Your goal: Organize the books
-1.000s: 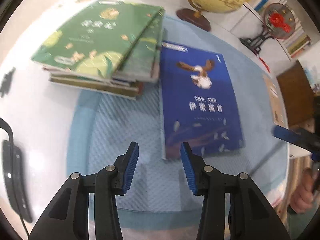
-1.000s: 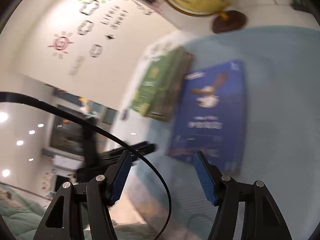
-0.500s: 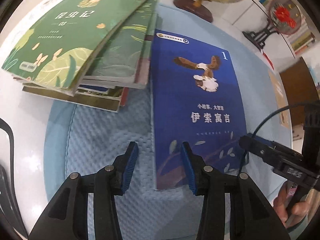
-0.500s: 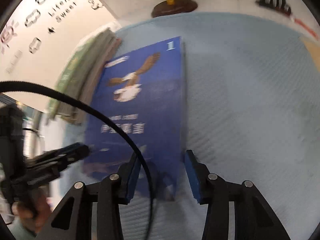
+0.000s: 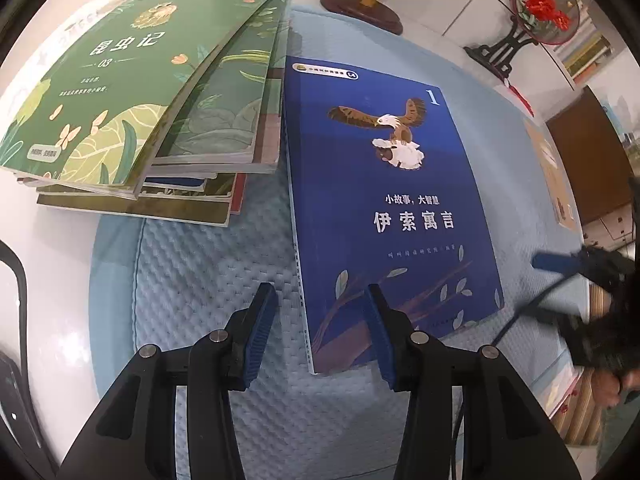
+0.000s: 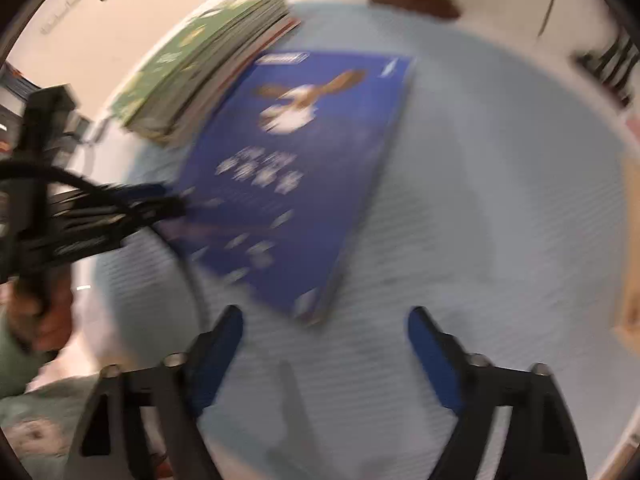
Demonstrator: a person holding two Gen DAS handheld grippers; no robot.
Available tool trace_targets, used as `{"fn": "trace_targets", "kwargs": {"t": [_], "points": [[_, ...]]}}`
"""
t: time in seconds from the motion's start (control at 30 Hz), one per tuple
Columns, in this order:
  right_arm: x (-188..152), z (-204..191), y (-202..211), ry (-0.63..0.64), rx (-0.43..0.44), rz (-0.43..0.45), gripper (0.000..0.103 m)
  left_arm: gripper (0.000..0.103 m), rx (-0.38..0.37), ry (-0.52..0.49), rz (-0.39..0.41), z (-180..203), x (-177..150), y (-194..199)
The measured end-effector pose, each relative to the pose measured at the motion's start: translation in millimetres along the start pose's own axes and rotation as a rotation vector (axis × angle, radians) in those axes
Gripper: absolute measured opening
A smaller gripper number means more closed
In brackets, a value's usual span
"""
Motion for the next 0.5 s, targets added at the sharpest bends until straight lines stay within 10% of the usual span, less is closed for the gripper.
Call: {"fn": "trace_targets", "kwargs": {"t": [0.13, 0.37, 0.5], "points": [[15.2, 9.0, -12.8, -0.117, 0.063, 0.089, 0.040, 0.043, -0.020, 0.011, 0.003, -1.3, -4.0, 0.3], [20.3, -9.3, -33.0, -0.216, 0.140, 0.176, 0.040, 0.043, -0.038, -0.021, 0.017, 5.2, -8.4, -0.6], [1.5, 0.6, -29.4, -0.241, 0.141, 0.184, 0.040, 0.043, -0.222, -0.033, -0.004, 5.3, -13.7, 4.5]]}}
Point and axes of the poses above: each gripper's, at about its wrist camera, not at the fingertips, and y roughly against the way its jaws point, z to its right, x to its top, the point moved 1 cm from there along -y, roughly the way its jaws point, and after that the axes turned 13 degrees about -z, right-handed, at the moved point
